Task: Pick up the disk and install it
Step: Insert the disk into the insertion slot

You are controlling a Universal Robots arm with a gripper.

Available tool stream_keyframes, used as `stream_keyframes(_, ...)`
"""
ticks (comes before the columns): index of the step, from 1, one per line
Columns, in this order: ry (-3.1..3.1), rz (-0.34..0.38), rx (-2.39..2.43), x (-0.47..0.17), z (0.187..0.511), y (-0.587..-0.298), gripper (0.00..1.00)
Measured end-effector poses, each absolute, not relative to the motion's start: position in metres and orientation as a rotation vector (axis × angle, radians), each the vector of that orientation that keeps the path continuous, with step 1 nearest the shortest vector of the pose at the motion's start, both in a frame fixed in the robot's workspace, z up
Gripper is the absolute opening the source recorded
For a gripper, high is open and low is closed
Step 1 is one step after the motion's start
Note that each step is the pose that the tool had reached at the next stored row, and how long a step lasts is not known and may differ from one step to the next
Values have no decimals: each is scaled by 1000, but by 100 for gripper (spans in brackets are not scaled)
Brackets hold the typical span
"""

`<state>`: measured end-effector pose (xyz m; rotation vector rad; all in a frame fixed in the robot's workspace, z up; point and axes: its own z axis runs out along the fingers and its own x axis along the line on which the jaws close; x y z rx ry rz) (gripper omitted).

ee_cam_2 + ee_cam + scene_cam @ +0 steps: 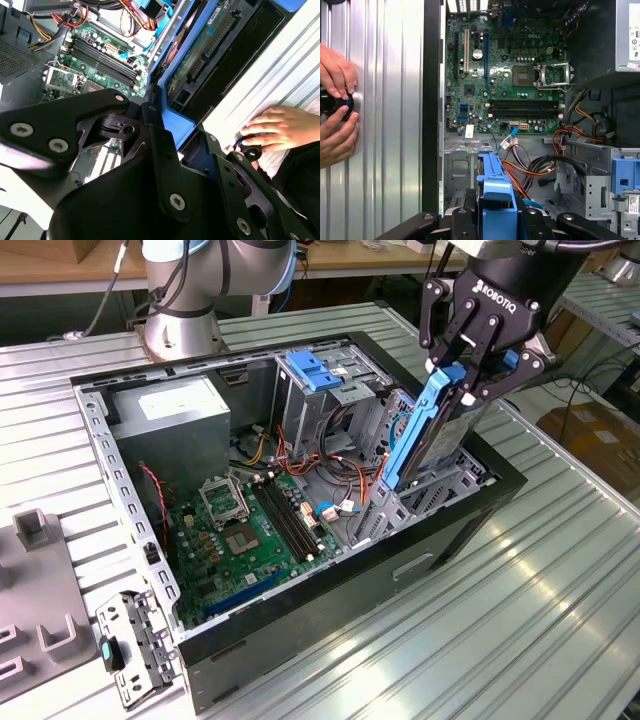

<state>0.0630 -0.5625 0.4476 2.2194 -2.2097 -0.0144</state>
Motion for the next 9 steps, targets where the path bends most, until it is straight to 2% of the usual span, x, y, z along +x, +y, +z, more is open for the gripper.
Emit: stream_keyframes(9,-2210,-14,2219,63,440,-563,37)
